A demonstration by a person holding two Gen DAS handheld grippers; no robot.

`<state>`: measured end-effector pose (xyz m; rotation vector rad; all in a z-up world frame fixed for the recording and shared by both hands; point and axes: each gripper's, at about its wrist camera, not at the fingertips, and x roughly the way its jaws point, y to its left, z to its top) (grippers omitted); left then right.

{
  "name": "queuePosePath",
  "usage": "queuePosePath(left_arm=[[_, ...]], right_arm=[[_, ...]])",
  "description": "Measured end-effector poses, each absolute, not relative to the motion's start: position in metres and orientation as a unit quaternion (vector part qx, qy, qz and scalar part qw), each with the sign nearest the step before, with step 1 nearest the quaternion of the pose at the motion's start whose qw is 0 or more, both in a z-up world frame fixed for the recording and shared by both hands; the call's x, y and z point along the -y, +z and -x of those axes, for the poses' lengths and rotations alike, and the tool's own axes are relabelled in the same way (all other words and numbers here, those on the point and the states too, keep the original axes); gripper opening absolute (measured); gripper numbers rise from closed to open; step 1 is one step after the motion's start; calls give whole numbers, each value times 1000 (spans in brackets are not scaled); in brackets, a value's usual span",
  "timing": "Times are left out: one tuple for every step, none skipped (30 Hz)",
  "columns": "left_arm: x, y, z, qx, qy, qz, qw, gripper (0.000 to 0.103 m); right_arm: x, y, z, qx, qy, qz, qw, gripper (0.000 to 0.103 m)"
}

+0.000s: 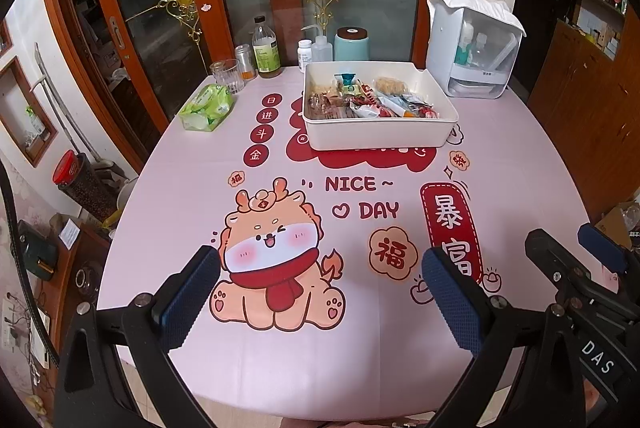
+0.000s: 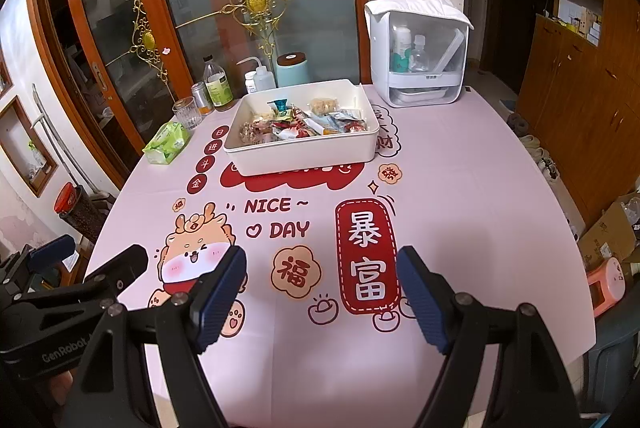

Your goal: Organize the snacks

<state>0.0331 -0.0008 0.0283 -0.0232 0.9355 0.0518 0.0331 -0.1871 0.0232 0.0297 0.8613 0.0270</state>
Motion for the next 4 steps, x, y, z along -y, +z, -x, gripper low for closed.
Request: queuePosePath(left_arm=[[1,27,-32,-452,25,11,891,100],[1,26,-31,-453,25,11,891,100],[0,26,-30,-453,25,10,891,100],[0,26,-30,-453,25,10,891,100]], right_arm=[[187,23,-33,-417,13,-14,909,78],[187,23,-33,-417,13,-15,909,78],[187,23,-33,-418,13,-14,908,78],[187,23,-33,-418,13,-15,908,78]])
